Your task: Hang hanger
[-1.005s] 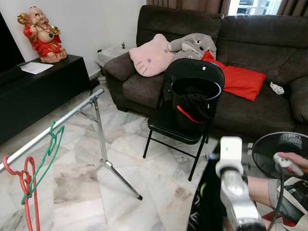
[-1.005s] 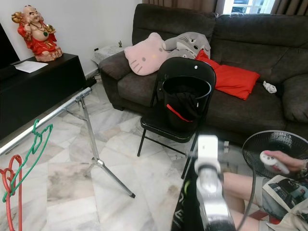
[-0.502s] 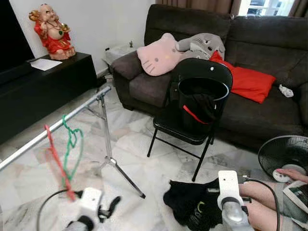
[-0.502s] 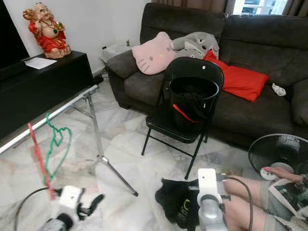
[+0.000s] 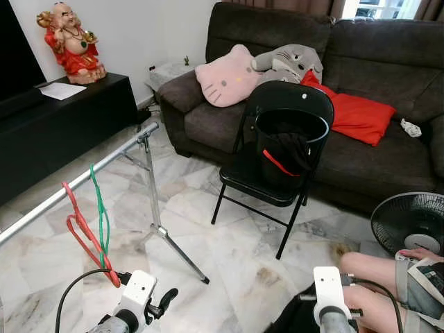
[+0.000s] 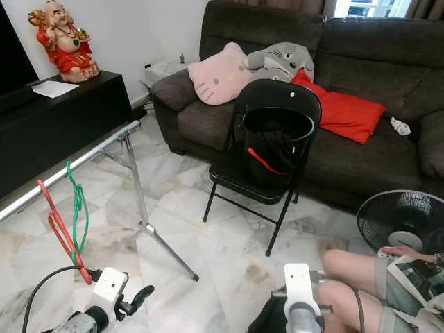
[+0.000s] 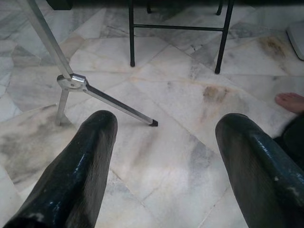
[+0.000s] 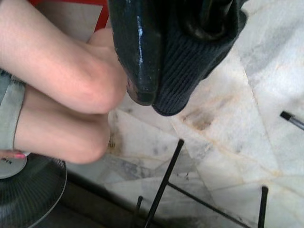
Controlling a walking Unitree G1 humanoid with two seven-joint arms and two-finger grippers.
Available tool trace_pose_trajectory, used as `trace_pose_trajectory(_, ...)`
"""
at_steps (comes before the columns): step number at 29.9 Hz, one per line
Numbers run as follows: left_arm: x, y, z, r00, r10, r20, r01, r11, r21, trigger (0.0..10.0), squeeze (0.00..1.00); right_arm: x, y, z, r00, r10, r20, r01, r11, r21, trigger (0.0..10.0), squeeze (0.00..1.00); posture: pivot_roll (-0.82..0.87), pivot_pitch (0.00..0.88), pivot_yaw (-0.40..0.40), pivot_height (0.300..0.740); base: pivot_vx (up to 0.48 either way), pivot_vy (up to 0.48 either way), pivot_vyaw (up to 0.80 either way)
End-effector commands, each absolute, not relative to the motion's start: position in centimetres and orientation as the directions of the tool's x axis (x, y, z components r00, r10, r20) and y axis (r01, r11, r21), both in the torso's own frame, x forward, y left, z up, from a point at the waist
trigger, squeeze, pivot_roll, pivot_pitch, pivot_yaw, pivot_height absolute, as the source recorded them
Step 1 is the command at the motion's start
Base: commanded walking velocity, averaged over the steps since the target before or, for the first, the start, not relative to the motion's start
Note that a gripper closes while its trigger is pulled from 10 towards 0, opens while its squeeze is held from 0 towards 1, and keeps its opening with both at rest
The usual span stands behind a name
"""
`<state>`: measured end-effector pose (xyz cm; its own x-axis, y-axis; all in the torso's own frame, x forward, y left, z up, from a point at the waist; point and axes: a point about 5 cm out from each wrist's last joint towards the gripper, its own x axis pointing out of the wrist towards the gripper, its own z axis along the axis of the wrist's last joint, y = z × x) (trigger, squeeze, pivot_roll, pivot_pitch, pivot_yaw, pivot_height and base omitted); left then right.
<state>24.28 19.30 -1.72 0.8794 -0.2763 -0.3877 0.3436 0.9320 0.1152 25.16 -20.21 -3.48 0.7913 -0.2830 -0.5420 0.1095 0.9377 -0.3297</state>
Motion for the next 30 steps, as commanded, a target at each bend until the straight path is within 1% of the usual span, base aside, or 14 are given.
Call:
trace_pose_trajectory(1,24.3,19.8,-1.6,0.887,-0.255,-0.385,0.322,0.939,0.120,10.0,0.00,25.3,-20.0,-3.4,0.800,-0.270,-0.536,0.097,0.939,-0.329,10.0,0.00,0.05,0.000,0.037,0.740,0.000,0.000,0.00)
trace_pose_trajectory(4,24.6,20.0,-1.1,0.904,-0.231,-0.360,0.299,0.944,0.143,10.0,0.00,25.1,-20.0,-3.6,0.790,-0.266,-0.553,0.081,0.939,-0.336,10.0,0.00,0.05,0.000,0.033,0.740,0.000,0.000,0.00)
trace_pose_trajectory(6,24.8,20.1,-1.3,0.892,-0.206,-0.401,0.302,0.934,0.192,10.0,0.00,24.9,-20.0,-3.8,0.779,-0.266,-0.567,0.071,0.937,-0.341,10.0,0.00,0.05,0.000,0.029,0.740,0.000,0.000,0.00)
trace_pose_trajectory(8,24.7,20.1,-1.9,0.857,-0.203,-0.473,0.335,0.917,0.214,10.0,0.00,24.9,-19.9,-3.9,0.775,-0.262,-0.574,0.063,0.937,-0.343,10.0,0.00,0.05,0.000,0.027,0.740,0.000,0.000,0.00)
trace_pose_trajectory(16,24.7,19.8,-2.0,0.857,-0.214,-0.469,0.327,0.929,0.173,10.0,0.00,24.7,-19.8,-4.1,0.769,-0.254,-0.586,0.051,0.939,-0.339,10.0,0.00,0.04,0.000,0.024,0.740,0.000,0.000,0.00)
trace_pose_trajectory(19,24.5,19.7,-2.3,0.835,-0.232,-0.499,0.359,0.917,0.176,10.0,0.00,24.3,-19.9,-4.4,0.752,-0.244,-0.612,0.027,0.940,-0.341,10.0,0.00,0.04,0.000,0.018,0.740,0.000,0.000,0.00)
trace_pose_trajectory(21,24.5,19.7,-2.3,0.835,-0.232,-0.499,0.359,0.917,0.176,10.0,0.00,24.3,-19.9,-4.4,0.752,-0.244,-0.612,0.027,0.940,-0.341,10.0,0.00,0.04,0.000,0.018,0.740,0.000,0.000,0.00)
trace_pose_trajectory(25,24.1,19.9,-3.0,0.774,-0.229,-0.591,0.415,0.887,0.201,10.0,0.00,23.8,-19.9,-4.9,0.724,-0.239,-0.647,-0.005,0.936,-0.351,10.0,0.00,0.05,0.000,0.013,0.740,0.000,0.000,0.00)
trace_pose_trajectory(27,24.0,20.0,-3.2,0.762,-0.213,-0.611,0.408,0.891,0.198,10.0,0.00,23.7,-19.9,-5.0,0.720,-0.236,-0.652,-0.007,0.938,-0.348,10.0,0.00,0.05,0.000,0.012,0.740,0.000,0.000,0.00)
trace_pose_trajectory(30,24.2,19.8,-3.0,0.775,-0.212,-0.595,0.368,0.917,0.151,10.0,0.00,23.6,-19.9,-5.1,0.714,-0.232,-0.661,-0.015,0.939,-0.345,10.0,0.00,0.05,0.000,0.009,0.740,0.000,0.000,0.00)
